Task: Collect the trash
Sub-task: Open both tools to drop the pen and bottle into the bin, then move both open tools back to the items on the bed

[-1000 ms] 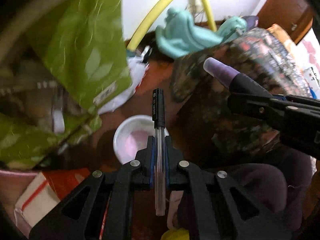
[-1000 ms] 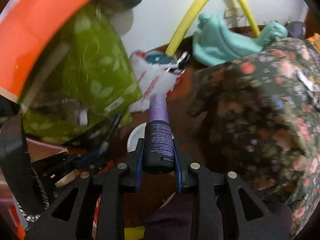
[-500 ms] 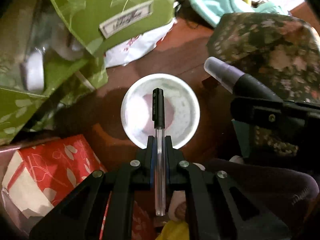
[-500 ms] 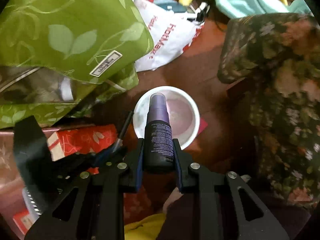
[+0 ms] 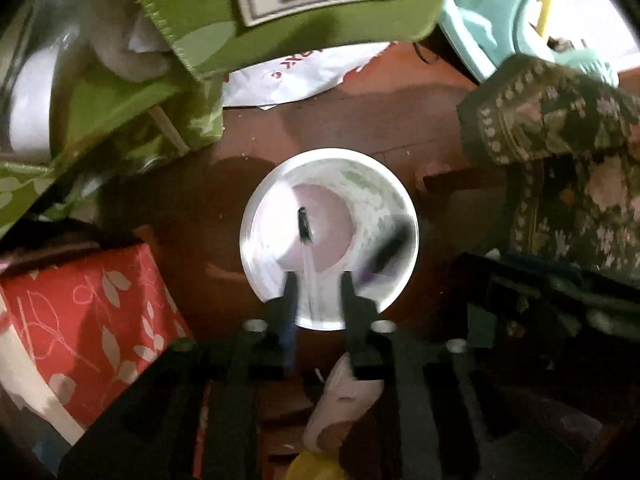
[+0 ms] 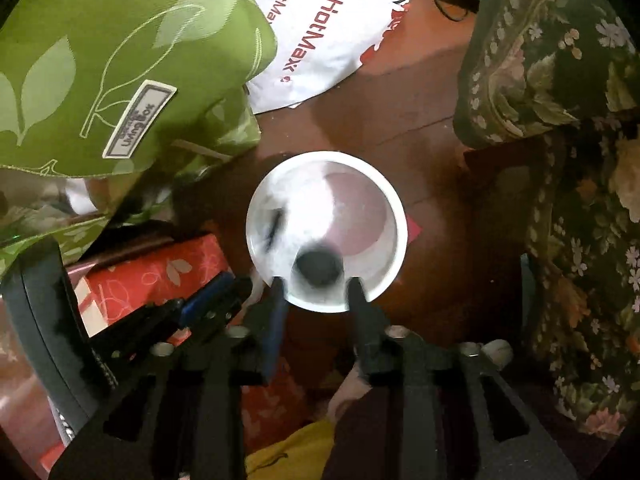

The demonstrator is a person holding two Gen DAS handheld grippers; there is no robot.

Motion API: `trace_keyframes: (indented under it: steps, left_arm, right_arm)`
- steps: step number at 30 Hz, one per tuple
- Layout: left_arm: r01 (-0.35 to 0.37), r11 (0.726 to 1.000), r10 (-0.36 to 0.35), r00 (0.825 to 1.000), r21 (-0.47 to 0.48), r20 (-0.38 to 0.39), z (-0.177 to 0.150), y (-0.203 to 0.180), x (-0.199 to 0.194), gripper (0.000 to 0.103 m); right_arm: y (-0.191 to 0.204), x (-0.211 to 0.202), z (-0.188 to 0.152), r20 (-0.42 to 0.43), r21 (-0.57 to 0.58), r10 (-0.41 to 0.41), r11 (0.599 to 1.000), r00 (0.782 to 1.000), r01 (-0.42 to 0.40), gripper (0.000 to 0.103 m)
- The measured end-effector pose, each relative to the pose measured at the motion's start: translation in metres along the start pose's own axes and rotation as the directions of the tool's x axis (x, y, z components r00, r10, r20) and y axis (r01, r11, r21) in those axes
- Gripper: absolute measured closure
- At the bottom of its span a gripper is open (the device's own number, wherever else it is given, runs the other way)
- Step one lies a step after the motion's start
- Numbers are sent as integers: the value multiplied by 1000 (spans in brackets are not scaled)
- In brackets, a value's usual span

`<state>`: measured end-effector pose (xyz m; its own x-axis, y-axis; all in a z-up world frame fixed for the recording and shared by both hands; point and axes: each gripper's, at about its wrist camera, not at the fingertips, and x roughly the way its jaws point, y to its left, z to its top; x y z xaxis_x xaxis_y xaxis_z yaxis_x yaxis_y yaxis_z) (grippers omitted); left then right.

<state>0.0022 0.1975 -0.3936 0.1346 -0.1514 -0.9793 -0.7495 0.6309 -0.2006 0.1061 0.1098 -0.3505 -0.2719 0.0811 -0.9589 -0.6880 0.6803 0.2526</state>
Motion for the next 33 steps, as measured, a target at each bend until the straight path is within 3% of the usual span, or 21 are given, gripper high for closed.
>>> trace_keyframes:
  steps: [9,17,27,33]
  left_arm:
    - [-50,997,47,998,63,45,-6,-8,-19,76]
    - [-46,990,30,993,135,117,-20,-25,-56,76]
    - [-84,962,17,968,260,249,-48,-68,-114,76]
    - [-66,939,-46,949,339,311,-64,-113,-150,76]
  right_arm:
    - [-1,-25,-11,61,-25,-11,1000,998,13,50]
    - [3,-76,-36,189,-87,-29,995,982,46,50]
    - [-10,-163,-79,408,-94,-22,993,913,65,50]
    - [-41,-216,-105,531,-62,-36,995,847,81,50]
